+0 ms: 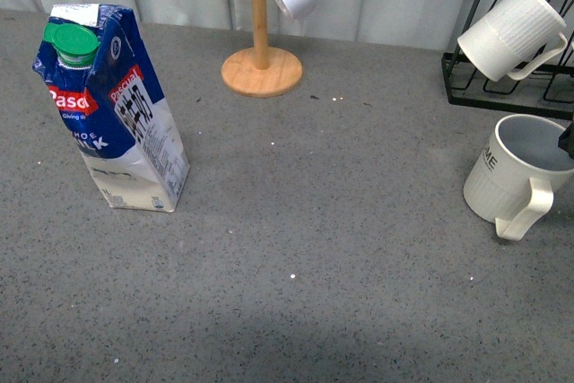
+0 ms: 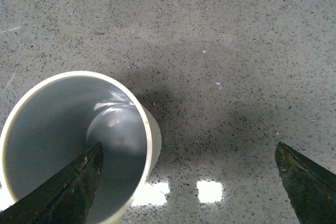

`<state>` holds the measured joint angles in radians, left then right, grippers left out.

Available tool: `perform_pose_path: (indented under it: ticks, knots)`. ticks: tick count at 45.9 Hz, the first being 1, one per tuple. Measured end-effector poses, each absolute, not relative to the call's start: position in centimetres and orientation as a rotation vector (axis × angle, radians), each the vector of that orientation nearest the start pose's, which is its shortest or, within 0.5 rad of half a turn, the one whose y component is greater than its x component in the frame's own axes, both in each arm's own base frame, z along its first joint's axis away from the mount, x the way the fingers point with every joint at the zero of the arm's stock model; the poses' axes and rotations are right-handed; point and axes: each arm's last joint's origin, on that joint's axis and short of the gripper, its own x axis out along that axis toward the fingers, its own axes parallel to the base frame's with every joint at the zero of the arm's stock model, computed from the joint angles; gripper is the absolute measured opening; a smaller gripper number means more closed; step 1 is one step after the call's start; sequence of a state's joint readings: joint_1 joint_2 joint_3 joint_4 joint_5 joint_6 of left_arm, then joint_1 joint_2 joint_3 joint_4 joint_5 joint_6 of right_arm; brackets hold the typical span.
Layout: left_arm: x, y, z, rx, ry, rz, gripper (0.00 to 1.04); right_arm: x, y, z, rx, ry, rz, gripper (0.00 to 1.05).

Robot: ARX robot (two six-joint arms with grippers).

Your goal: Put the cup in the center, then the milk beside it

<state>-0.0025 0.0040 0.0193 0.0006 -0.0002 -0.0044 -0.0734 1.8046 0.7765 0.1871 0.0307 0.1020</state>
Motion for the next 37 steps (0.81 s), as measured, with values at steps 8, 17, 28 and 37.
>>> perform_pose_path:
  ticks: [8,17,28,37]
  knots:
    - [9.7,0.0,17.0,-0.004,-0.016,-0.002,0.98,33.1,-2.3,10.3,0.139,0.868,-0.151,0.9]
    - [9.7,0.0,17.0,-0.004,-0.016,-0.002,0.98,33.6,-2.3,9.8,0.158,0.904,-0.162,0.61]
    - [9.7,0.0,17.0,-0.004,-0.016,-0.002,0.98,33.9,-2.1,9.8,0.174,0.907,-0.16,0.24]
    - [9.7,0.0,17.0,-0.004,-0.016,-0.003,0.98,33.9,-1.9,9.9,0.191,0.908,-0.157,0.01]
